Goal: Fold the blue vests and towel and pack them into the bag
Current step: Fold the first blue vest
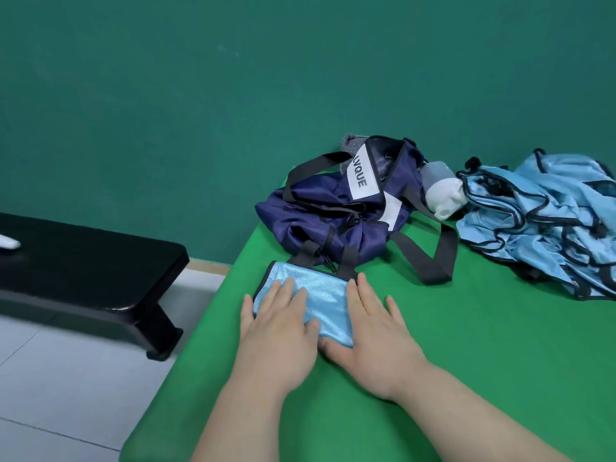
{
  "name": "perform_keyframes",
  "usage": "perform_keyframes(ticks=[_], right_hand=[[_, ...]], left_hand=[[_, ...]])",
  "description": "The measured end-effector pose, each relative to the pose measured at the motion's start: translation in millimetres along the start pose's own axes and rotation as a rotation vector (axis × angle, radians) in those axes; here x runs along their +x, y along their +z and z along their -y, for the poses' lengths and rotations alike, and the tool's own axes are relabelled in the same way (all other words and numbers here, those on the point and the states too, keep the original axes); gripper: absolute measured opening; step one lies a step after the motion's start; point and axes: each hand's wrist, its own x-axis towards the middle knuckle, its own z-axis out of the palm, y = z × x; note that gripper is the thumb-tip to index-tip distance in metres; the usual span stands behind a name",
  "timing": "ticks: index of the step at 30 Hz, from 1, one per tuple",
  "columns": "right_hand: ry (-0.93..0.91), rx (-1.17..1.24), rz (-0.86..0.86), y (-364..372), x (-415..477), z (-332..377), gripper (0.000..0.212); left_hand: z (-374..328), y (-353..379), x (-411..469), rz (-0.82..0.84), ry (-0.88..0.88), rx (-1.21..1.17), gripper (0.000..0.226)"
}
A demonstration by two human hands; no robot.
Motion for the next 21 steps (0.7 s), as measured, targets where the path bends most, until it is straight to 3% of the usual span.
perform_keyframes(ticks=[8,13,16,21], right_hand=[[-0.077,0.065,0.014,-10,7,-10,0.107],[-0.136,0.411,-0.054,-13,-15,-32,0.103],[-0.141,0.39,-0.078,-14,-41,-59,0.094],[0.012,0.476,-0.154,-28,-68,-111,0.07]], left_hand=[[3,-7,-5,-0.022,-0.059,-0.057,0.056],[-24,-8,-14,-0.098,-0.071,-0.093,0.057],[-50,-3,-15,-0.137,0.038,-0.121,0.054],[-98,13,-18,-0.129,0.25,-0.139,0.052]])
